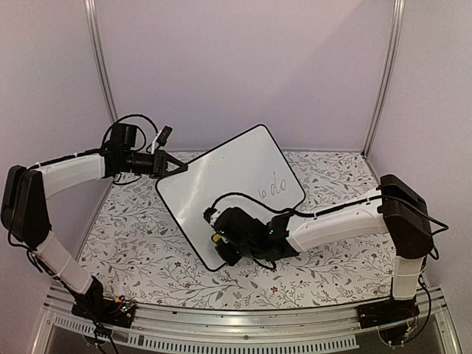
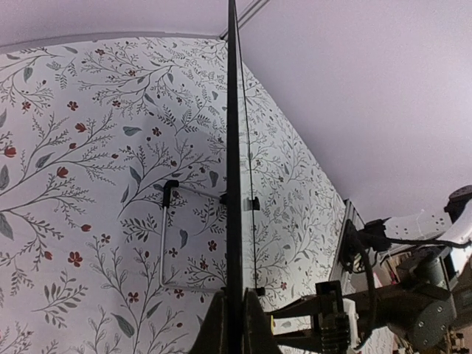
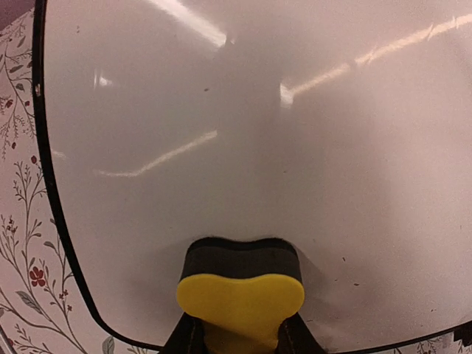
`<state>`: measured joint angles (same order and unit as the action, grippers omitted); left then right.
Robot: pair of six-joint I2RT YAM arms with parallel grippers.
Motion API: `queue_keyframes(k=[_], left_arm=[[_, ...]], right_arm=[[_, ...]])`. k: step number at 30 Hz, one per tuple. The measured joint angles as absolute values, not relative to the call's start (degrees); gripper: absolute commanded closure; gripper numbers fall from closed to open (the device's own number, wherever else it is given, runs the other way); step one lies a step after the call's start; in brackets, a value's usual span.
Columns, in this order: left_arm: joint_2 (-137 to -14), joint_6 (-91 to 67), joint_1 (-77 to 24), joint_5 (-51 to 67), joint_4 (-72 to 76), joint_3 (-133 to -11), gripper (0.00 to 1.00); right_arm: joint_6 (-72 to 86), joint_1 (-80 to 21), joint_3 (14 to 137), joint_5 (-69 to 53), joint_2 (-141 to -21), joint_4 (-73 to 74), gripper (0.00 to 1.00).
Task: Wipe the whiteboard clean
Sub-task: Erase the whiteboard at the center of the board.
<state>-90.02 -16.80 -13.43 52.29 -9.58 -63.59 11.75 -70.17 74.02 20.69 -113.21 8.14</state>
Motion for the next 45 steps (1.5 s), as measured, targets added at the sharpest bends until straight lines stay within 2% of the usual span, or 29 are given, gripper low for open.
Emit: queue_keyframes(k=[10,22,31,45], left_arm=[[-90.02,-16.91,-13.39,52.14,-8.45,-63.46,1.00],[-90.02,-17.47,-12.29,50.30,-7.53,-63.48,1.00],[-90.02,-18.50,-12.14,49.67,-7.57,-63.48,1.00],[-90.02,-18.02,-12.14,50.70,-7.38,-63.46,1.00]], right_arm=[[11.97,-67.85,76.53,20.78,-114.34,9.82,1.00],[9.61,-56.90,70.63,21.67,-111.70,8.27,1.00],[8.73,-49.58,71.90,22.72,-112.16,8.23,1.00],[7.16,-47.46,73.73,22.98,-111.31,8.05,1.00]])
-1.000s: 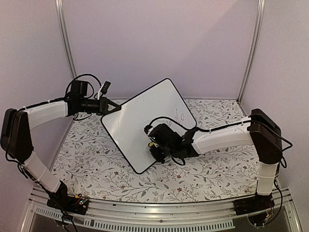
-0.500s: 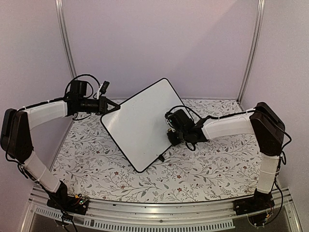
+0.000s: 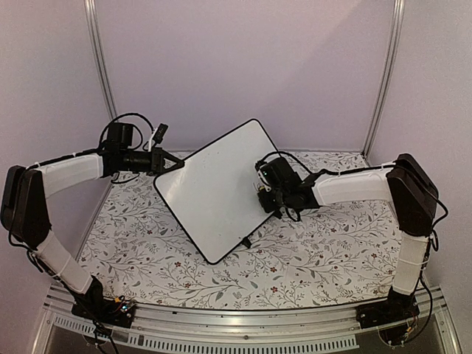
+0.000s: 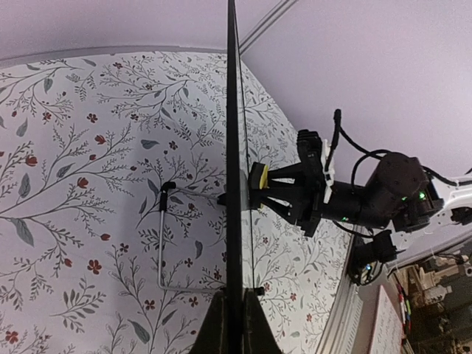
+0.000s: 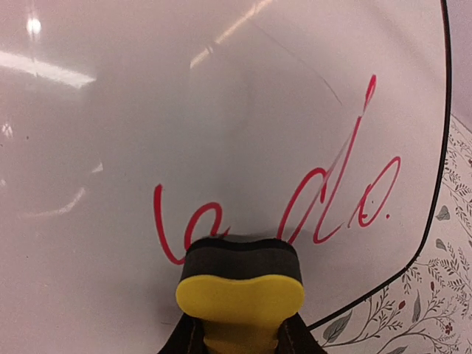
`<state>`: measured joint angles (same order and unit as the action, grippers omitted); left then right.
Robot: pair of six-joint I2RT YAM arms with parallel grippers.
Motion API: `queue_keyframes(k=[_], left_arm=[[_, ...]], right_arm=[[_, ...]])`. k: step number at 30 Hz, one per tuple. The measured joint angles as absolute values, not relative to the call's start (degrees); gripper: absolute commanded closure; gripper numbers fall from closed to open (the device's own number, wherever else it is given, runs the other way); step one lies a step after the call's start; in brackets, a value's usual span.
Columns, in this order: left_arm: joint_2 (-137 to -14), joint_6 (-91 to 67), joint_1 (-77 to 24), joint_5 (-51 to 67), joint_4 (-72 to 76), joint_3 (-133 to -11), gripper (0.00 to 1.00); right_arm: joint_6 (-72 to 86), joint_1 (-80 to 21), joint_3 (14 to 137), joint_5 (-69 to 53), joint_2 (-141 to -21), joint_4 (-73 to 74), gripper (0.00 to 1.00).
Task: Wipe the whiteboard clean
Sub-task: Erase the whiteboard at the center of the board.
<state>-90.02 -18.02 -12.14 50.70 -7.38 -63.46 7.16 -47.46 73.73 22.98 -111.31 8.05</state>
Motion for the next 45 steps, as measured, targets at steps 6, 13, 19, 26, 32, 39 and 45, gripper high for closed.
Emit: queue_keyframes(k=[6,13,19,26,32,39,45], left_arm=[[-90.02,-17.45,-12.36,51.90,-7.75,-63.46,1.00],[-90.04,-17.12,-12.62,52.38,-7.84,-63.40,1.00],[-90.08,-17.12,-12.75,52.73,-8.01,-63.37,1.00],[-90.15,-17.10,-12.75,52.88,-7.99,-63.37,1.00],[-90.15,-17.10,-12.84,52.88,-8.01,-63.37,1.00],[-90.15,-17.12,-12.86,52.71,-8.01,-63.37,1.00],[-90.15,-17.21,-12.86,52.18,-8.25,-63.37,1.00]], right_arm=[[6.33,-45.93,75.94,18.37,-110.28,5.96,1.00],[6.59,-43.79,79.33,10.44,-110.28,5.04,1.00],[6.76,-43.48,80.05,3.86,-110.28,5.19,1.00],[8.99,-43.48,80.03,-1.85,-110.28,5.37,1.00],[10.76,-43.48,80.03,-1.08,-110.28,6.07,1.00],[12.78,-43.42,79.83,2.50,-110.28,7.64,1.00],[14.81,-42.83,78.48,4.23,-110.28,8.29,1.00]])
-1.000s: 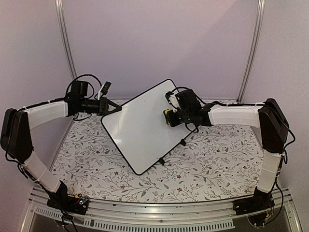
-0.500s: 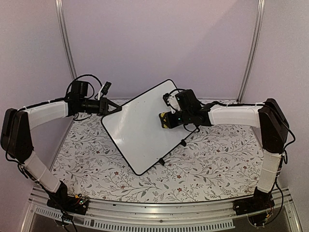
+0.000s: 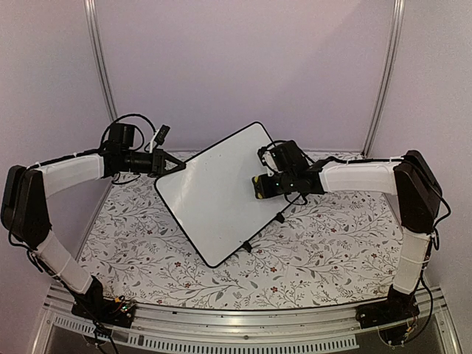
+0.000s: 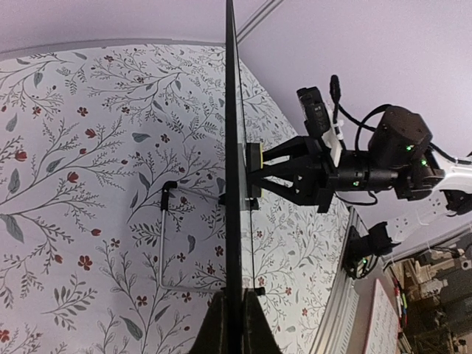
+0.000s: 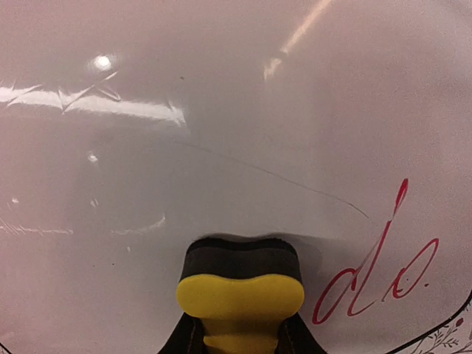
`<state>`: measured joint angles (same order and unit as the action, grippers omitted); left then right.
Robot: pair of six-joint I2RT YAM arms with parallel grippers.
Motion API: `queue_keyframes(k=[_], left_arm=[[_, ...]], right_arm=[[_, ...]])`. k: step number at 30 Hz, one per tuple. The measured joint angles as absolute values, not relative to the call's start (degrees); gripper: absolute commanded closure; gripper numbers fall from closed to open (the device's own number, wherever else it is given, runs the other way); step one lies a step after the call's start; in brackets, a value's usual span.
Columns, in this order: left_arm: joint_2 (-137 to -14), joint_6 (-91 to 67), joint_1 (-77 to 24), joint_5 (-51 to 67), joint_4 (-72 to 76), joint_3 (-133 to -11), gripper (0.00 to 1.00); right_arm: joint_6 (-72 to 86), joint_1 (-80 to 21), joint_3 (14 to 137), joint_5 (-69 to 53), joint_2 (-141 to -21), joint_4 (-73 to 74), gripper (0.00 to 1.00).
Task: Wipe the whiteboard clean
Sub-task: Erase the whiteboard at the center of the board.
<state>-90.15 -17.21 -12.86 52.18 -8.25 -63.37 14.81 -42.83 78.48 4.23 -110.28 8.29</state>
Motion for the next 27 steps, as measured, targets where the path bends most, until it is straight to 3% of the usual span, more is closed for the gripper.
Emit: queue_keyframes(k=[18,27], left_arm=[[-90.15,-17.61,-12.86,51.83,-8.29,-63.37,1.00],[-90.15,-17.61,-12.86,51.83,-8.29,-63.37,1.00]], right_arm=[[17.43,-41.54,77.56,8.05,-110.10,9.74,1.00],[17.54,-40.80,77.62,4.43,-110.10,9.45,1.00]])
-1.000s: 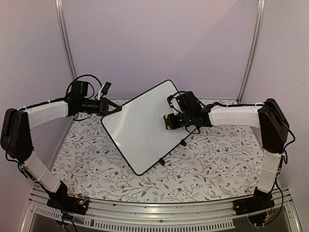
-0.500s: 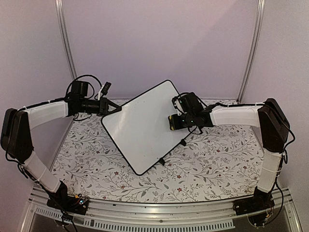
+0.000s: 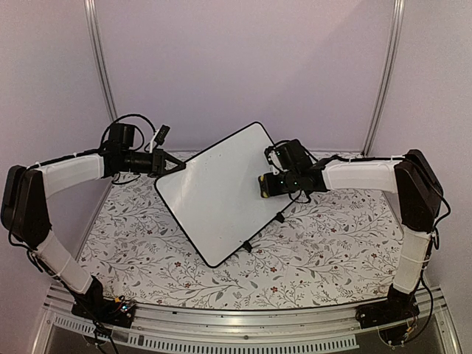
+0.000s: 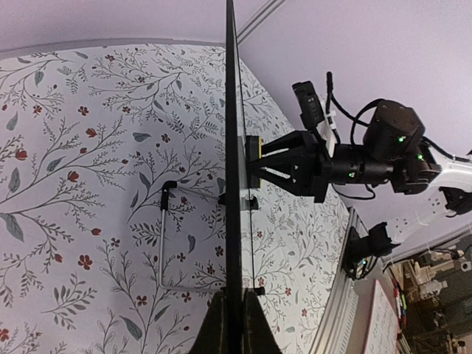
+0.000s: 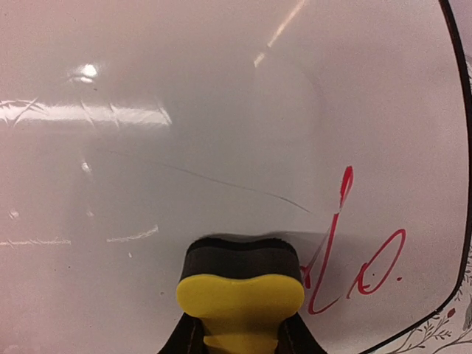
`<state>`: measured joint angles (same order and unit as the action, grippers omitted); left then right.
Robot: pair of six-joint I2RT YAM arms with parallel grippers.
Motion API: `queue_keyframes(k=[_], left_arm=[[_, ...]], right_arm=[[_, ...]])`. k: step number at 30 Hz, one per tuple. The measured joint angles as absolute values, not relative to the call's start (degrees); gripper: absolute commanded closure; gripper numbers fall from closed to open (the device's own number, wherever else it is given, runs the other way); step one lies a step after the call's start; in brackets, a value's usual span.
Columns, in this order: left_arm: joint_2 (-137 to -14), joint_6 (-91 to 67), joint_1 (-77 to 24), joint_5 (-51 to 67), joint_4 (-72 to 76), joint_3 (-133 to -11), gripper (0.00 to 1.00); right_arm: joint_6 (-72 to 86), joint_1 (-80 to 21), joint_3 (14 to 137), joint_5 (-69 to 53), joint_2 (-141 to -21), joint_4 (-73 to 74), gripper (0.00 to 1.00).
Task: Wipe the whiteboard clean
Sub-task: Erase the whiteboard at the center of the board.
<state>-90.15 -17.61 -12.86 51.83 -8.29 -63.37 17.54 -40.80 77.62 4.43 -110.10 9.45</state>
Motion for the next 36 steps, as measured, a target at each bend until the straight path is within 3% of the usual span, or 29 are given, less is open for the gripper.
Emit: queue_keyframes(k=[21,36], left_arm=[[-90.15,-16.56,-13.50,53.39,-8.64,-63.37,1.00],[-90.15,-17.23,-13.50,52.45,-8.91,-63.37,1.00]], right_arm=[[17.30,-40.80,84.77,-0.32,-110.69,6.42,1.00],[17.15,-41.36,72.79,-0.73,-107.70,0.56,1.00]])
